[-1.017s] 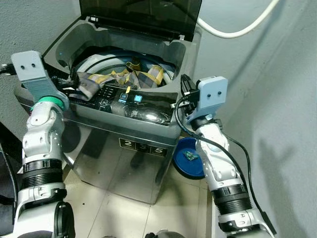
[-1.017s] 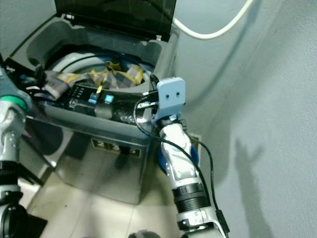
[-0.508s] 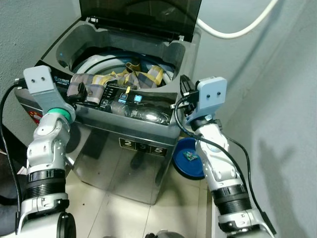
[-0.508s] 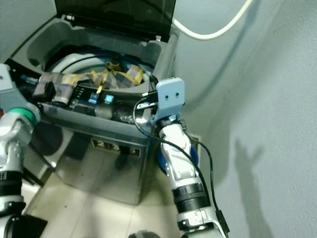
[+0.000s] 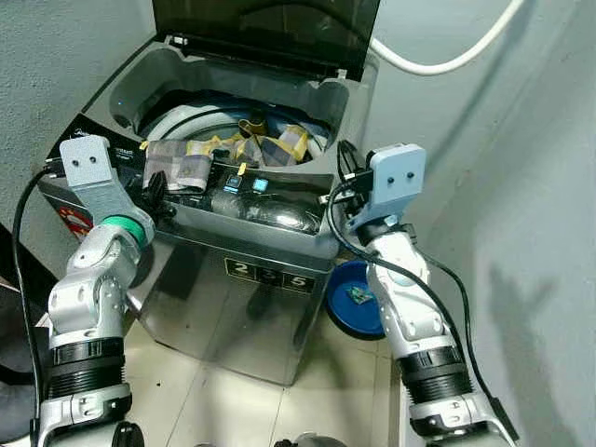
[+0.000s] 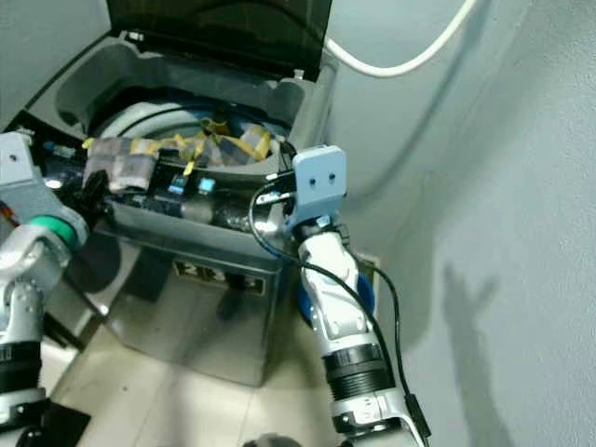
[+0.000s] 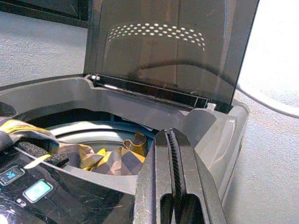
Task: Clothes washing
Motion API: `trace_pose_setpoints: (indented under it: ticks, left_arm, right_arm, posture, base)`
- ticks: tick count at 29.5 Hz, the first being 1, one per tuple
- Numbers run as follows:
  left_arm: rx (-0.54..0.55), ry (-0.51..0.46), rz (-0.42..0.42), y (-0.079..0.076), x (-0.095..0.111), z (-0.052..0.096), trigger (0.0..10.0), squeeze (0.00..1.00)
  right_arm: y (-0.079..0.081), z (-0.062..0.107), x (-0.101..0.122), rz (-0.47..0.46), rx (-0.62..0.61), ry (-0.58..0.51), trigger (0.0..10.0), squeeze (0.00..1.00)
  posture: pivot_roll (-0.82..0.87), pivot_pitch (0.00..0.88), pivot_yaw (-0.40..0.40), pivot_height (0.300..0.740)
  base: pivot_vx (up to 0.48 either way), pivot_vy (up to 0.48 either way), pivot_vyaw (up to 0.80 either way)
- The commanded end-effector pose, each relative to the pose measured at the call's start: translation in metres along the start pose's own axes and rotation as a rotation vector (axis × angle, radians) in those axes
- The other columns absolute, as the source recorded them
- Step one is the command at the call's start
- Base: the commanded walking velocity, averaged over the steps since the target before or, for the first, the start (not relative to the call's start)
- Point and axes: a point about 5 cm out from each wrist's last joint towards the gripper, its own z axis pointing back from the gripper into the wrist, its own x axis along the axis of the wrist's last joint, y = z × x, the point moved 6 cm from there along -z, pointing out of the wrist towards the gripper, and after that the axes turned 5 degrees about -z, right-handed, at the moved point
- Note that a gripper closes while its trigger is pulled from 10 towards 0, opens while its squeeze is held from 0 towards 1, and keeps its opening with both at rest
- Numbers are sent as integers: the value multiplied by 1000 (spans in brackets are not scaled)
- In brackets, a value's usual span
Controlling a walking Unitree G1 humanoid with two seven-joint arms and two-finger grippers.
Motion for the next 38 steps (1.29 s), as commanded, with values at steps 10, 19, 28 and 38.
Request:
trace_pose_setpoints:
  ticks: [10,19,28,38]
  left_arm:
    - [-24,75,16,-6,-16,5,0,0]
    - [-26,77,16,-6,-16,6,0,0]
    - [-26,82,17,-6,-16,6,0,0]
    - [21,-615,-503,-81,184,-37,10000,0]
  right_arm:
    - [0,2,0,-8,-6,1,10000,0]
    - [0,2,0,-8,-7,1,10000,0]
    - [0,2,0,-8,-7,1,10000,0]
    - [4,1,4,-13,-8,-12,10000,0]
  posture:
    - [52,22,8,740]
    - [52,22,8,740]
    - [52,22,8,740]
    - [-11,32,36,740]
  base:
    - [0,0,0]
    - [0,0,0]
    - [0,0,0]
    - [0,0,0]
